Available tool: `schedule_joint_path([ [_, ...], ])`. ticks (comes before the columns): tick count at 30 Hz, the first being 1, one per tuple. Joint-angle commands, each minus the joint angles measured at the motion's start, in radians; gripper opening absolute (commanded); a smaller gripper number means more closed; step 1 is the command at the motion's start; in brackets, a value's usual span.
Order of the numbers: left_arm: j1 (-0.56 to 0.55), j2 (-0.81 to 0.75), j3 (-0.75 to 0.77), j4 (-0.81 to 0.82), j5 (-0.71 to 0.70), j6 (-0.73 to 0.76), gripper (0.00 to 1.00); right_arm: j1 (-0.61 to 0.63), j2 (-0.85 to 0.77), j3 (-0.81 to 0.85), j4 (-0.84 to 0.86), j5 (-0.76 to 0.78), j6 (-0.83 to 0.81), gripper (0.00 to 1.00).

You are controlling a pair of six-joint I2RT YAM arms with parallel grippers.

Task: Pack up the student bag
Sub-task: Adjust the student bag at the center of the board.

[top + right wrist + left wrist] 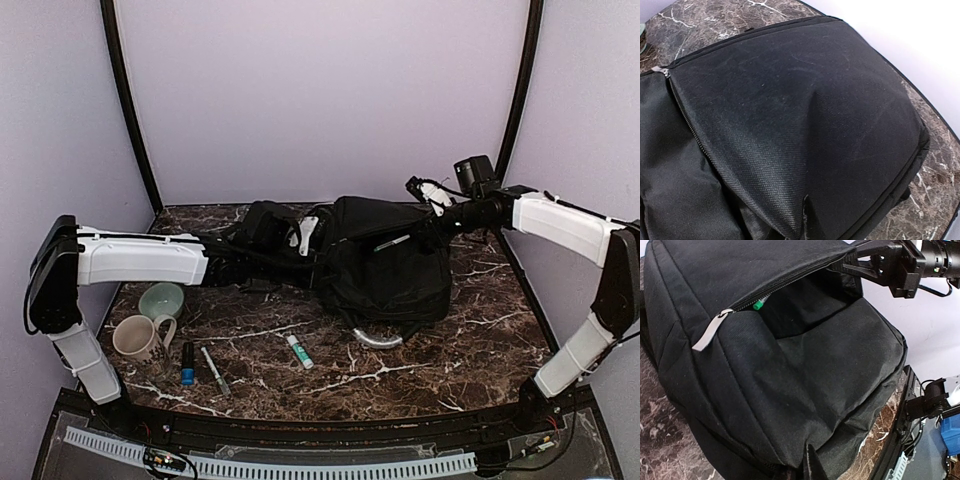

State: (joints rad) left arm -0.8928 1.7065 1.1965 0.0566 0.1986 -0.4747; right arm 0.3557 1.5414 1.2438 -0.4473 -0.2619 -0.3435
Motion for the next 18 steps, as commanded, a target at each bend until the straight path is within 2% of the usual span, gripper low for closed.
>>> schedule_joint_path([
  [1,0.011,-0.036,-0.013,-0.078,-0.094,0.057,0.14,-0.02,-0.045,-0.069,0.139,-0.045,0.044,0.0],
  [3,0.011,-0.045,-0.014,-0.139,-0.113,0.062,0.31,-0.019,-0.024,-0.113,0.167,-0.073,0.052,0.0],
  [6,0.011,-0.074,-0.017,-0.285,-0.195,0.041,0.43,-0.02,0.024,-0.141,0.178,-0.096,0.057,0.0],
  [8,0.011,-0.11,-0.026,-0.42,-0.274,-0.016,0.46,-0.02,0.044,-0.123,0.161,-0.104,0.054,0.0],
  [10,0.01,-0.146,-0.07,-0.485,-0.297,-0.091,0.46,-0.02,0.044,-0.121,0.167,-0.11,0.058,0.0],
  [14,0.009,-0.189,-0.146,-0.522,-0.223,-0.27,0.47,-0.019,0.045,-0.125,0.171,-0.117,0.058,0.0],
  [18,-0.031,-0.154,-0.138,-0.553,-0.185,-0.394,0.5,-0.02,0.044,-0.123,0.17,-0.117,0.057,0.0],
])
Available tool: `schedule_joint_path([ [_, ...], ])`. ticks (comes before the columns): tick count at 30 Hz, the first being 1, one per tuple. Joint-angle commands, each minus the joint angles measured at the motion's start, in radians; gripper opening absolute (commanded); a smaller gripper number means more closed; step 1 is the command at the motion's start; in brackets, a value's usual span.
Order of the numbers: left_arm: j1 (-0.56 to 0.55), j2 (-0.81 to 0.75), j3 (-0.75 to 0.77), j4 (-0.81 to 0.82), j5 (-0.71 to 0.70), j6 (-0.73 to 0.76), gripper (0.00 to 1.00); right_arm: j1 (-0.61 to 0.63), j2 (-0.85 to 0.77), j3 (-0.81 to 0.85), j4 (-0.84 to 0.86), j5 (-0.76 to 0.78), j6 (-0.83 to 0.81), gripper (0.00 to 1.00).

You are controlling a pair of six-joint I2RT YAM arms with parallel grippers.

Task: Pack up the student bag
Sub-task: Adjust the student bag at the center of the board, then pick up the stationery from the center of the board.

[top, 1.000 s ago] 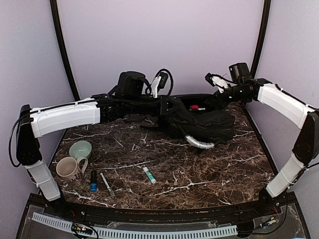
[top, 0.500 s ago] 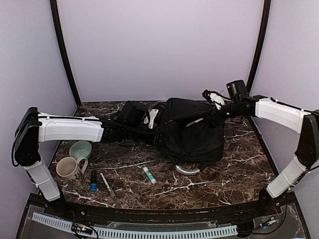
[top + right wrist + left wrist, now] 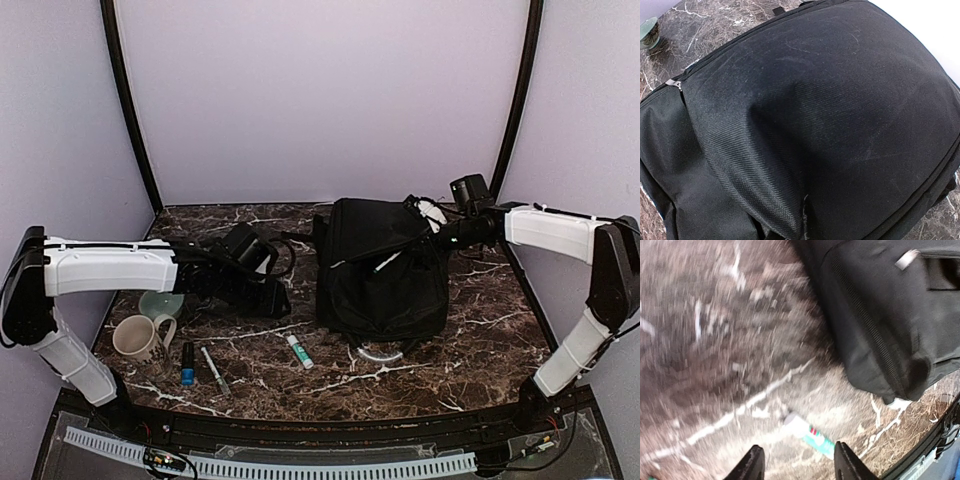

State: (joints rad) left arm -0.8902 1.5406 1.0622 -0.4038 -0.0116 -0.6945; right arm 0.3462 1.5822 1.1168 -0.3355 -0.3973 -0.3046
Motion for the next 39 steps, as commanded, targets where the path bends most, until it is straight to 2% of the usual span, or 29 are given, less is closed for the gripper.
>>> schedule_joint_path([
  [1,-0.047,0.028,0.009,-0.102,0.026,-0.186,0.51,-0.01,0.003,0.006,0.058,0.018,0.018,0.0],
  [11,-0.097,0.218,0.139,-0.179,0.056,-0.271,0.51,-0.01,0.003,0.004,0.058,0.008,0.015,0.0],
  [20,-0.099,0.297,0.195,-0.206,0.035,-0.305,0.48,-0.01,0.003,0.003,0.056,-0.001,0.013,0.0],
  [34,-0.099,0.393,0.25,-0.227,0.058,-0.216,0.35,-0.01,0.004,0.004,0.05,-0.011,0.009,0.0],
  [39,-0.101,0.416,0.307,-0.332,0.026,-0.108,0.33,-0.01,0.004,0.005,0.051,-0.011,0.009,0.0],
])
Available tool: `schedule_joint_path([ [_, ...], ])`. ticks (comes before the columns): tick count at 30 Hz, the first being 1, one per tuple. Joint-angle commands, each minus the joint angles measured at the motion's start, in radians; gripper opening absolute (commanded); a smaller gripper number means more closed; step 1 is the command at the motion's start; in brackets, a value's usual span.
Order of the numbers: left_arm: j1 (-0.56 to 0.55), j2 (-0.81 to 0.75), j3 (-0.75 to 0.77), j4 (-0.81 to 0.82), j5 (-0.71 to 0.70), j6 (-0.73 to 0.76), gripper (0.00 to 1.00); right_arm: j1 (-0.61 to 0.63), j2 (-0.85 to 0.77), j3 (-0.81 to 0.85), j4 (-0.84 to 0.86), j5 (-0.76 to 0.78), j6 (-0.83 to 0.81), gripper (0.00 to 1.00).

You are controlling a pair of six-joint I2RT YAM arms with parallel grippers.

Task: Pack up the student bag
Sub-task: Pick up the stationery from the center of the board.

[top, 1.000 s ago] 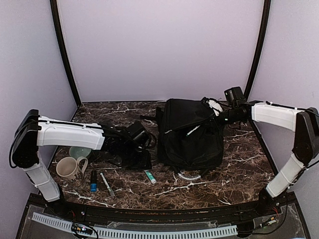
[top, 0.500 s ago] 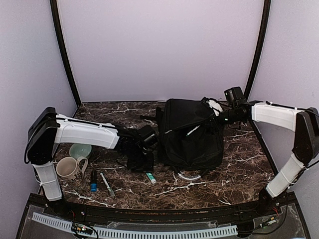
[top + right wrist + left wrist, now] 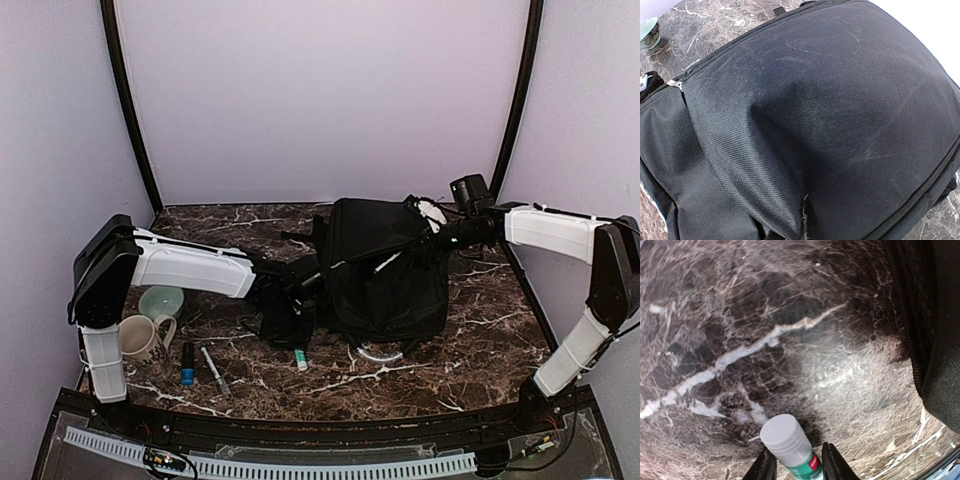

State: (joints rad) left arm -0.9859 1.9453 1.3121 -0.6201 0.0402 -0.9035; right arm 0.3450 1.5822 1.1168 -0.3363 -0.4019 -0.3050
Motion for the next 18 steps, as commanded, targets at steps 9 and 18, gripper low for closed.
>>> schedule_joint_path([
  [9,-0.003,0.018,0.11,-0.291,-0.059,0.26,0.3,-0.009,0.004,0.006,0.052,-0.009,0.009,0.0],
  [18,-0.003,0.038,0.092,-0.269,0.013,0.273,0.29,-0.009,0.004,0.005,0.049,-0.013,0.01,0.0],
])
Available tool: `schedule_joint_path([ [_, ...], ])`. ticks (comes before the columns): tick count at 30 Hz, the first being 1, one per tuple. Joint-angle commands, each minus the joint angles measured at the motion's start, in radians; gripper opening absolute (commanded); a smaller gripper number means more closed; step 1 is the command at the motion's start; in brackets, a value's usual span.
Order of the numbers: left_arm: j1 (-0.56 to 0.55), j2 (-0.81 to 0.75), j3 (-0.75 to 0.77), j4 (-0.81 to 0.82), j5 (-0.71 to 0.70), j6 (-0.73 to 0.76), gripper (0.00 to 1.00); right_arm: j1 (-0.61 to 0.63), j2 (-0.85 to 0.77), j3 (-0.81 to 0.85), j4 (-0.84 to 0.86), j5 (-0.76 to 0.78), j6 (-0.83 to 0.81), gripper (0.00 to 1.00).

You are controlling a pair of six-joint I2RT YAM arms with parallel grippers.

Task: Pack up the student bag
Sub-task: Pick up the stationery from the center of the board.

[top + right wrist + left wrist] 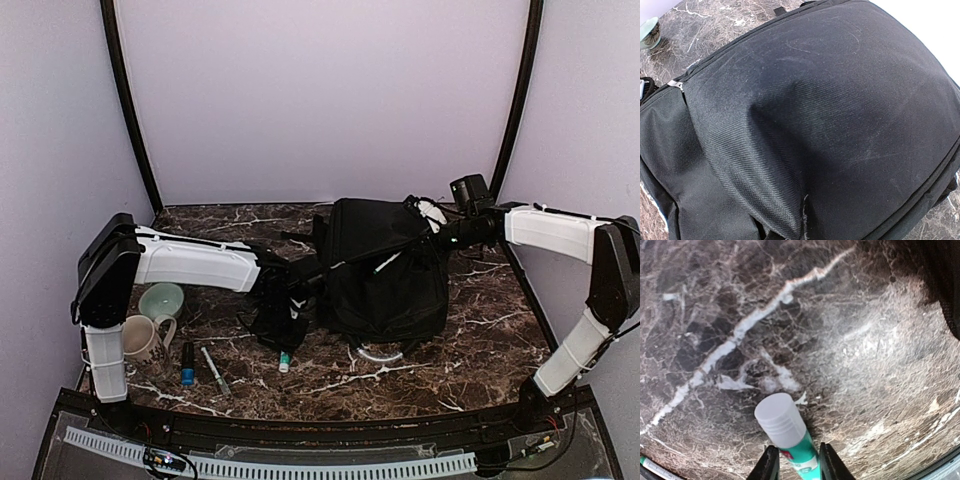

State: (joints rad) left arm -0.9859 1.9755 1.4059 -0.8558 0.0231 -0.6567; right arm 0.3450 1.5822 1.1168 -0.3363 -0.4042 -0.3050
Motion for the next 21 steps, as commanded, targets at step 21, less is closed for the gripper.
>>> schedule_joint_path([
  [21,-0.005,-0.006,0.045,-0.072,-0.009,0.128,0.01,-0.009,0.004,0.005,0.048,-0.033,0.014,0.0],
])
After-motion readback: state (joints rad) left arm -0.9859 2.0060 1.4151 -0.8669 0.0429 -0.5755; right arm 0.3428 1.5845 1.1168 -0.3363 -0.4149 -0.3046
